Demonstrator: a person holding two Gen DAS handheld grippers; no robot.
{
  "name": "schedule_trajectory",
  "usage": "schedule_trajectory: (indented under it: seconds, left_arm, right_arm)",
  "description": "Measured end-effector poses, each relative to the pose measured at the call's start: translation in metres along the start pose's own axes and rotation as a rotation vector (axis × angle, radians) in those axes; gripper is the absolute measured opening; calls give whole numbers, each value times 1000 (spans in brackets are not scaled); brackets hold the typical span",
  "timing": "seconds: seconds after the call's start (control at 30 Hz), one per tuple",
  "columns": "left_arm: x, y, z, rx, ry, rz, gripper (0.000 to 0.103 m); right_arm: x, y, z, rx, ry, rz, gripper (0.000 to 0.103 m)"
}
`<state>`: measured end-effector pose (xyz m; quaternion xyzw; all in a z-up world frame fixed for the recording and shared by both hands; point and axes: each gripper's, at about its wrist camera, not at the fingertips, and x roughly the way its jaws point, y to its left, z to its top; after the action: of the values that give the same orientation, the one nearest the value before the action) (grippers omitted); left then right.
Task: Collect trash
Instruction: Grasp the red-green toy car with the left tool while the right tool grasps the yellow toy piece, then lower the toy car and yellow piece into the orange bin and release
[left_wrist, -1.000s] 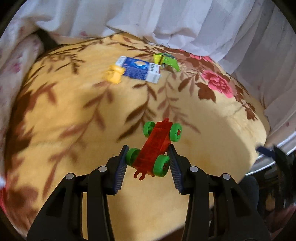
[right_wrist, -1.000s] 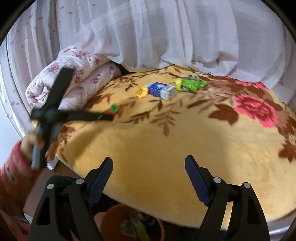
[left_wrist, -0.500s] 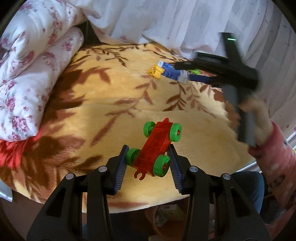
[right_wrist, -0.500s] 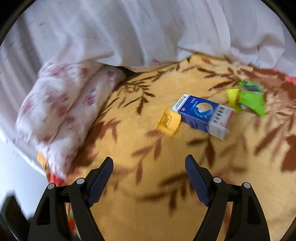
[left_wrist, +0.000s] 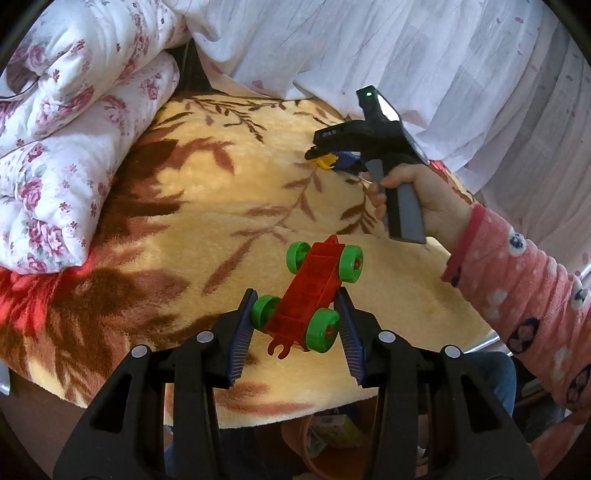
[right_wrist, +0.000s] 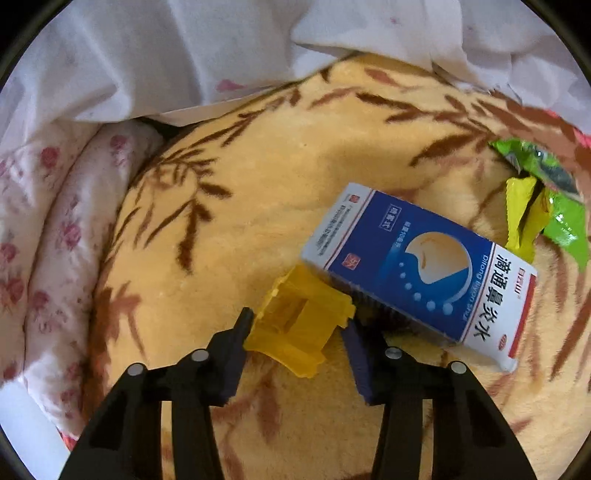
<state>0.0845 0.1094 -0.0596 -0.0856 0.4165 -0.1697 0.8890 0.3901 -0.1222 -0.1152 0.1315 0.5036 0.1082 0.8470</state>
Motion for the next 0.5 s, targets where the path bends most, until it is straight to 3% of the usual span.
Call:
schedule_trajectory:
  seconds: [0.27, 0.5]
  left_arm:
    - [-7, -18, -8, 19, -1, -21, 42]
    - [-11, -47, -25, 60, 23, -47, 42]
  right_arm:
    - [-60, 4, -41, -126, -55, 31, 47]
    - [-142, 5, -115, -251, -97, 4, 47]
